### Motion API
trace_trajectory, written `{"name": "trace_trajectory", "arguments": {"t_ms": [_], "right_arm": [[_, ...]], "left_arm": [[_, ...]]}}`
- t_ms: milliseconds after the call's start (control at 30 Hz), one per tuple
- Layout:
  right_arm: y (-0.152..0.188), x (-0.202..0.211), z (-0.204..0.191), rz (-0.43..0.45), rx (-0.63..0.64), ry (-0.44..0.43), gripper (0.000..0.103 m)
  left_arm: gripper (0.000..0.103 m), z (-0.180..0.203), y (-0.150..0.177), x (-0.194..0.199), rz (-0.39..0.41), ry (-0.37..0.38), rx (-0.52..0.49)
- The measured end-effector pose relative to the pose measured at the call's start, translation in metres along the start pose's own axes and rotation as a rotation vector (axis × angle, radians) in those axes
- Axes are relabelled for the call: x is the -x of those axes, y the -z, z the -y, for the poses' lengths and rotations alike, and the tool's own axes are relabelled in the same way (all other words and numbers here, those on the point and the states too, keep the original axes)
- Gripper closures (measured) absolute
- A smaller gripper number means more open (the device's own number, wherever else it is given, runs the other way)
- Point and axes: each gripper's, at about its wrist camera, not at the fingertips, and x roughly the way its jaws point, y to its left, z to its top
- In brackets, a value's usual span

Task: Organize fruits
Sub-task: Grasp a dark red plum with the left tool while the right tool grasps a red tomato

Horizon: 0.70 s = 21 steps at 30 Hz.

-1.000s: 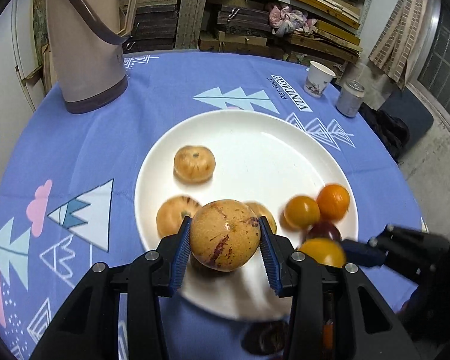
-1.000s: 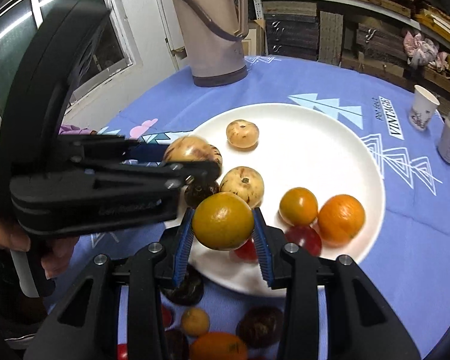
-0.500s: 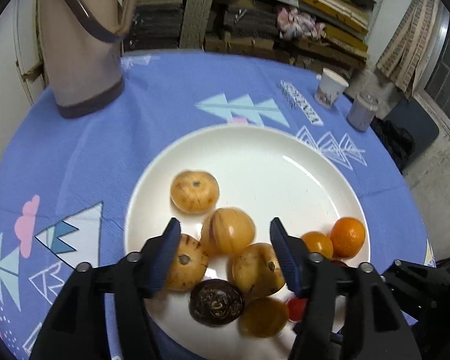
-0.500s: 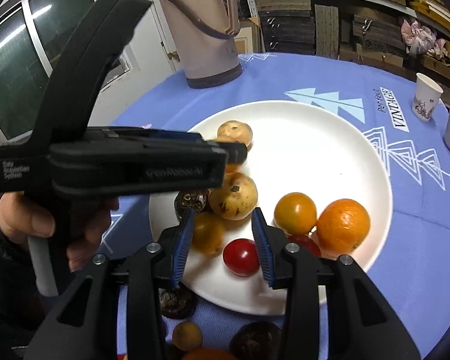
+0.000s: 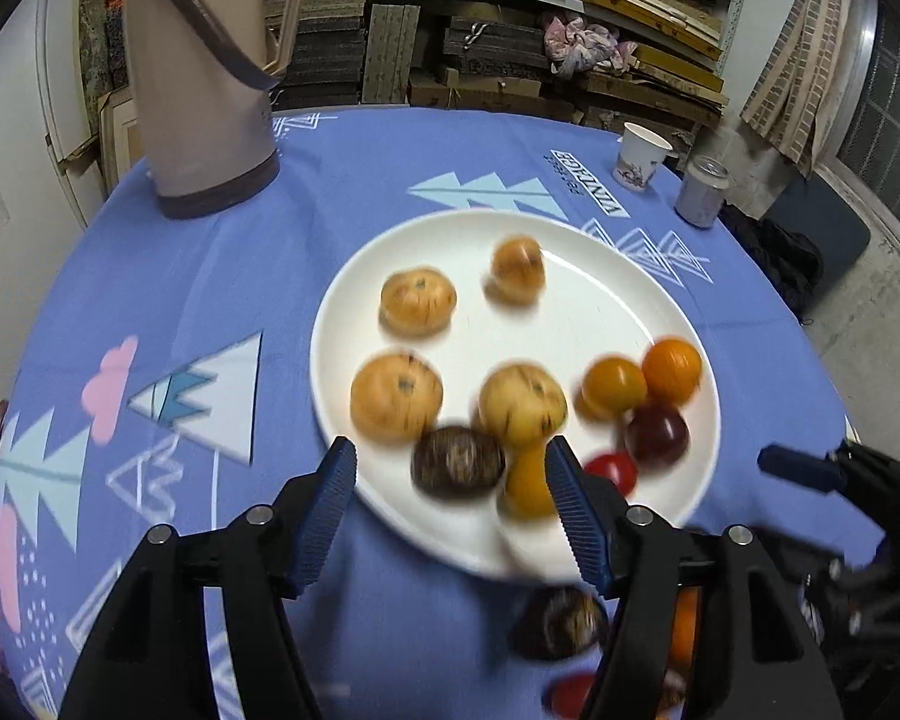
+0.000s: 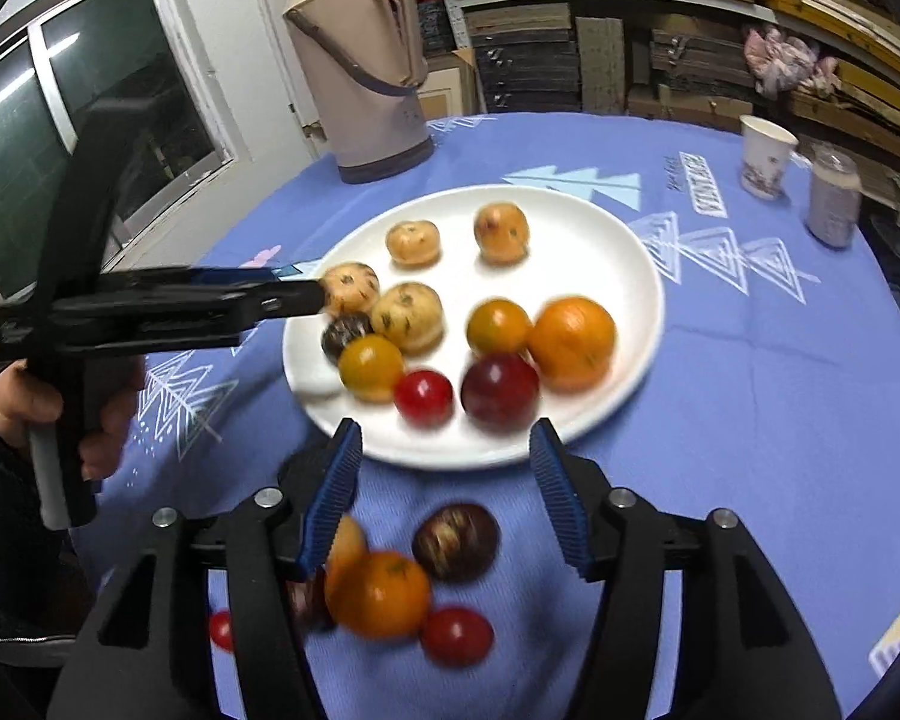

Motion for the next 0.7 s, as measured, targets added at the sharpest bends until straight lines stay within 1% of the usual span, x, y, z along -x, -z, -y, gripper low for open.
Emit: {"name": "trace_trajectory", "arguments": {"t_ms": [167, 300, 400, 533, 700], "right_arm": [[0.019, 0.008, 0.002, -0.008, -0.027, 0.01, 0.04], [0.035, 0.016, -0.003, -0.005, -0.031, 0.018, 0.032], [0.043, 0.023, -0.004, 0.001, -0.04, 0.021, 0.029], [0.055, 0.033, -0.006, 0.022, -0.049, 0.042, 0.018], [0.068, 0.042, -0.005, 0.019, -0.056, 0.05, 0.017]], "left_arm": [[0.033, 0.005, 0.026, 0.021, 0.014, 0.001, -0.008], [0.032, 0.011, 0.049, 0.034, 0.01, 0.006, -0.028], [0.031, 0.013, 0.066, 0.041, -0.003, 0.012, -0.031], [0.031, 0.016, 0.089, 0.049, -0.026, 0.019, -0.045], [0.028, 0.023, 0.119, 0.054, -0.061, 0.041, -0.065]]}}
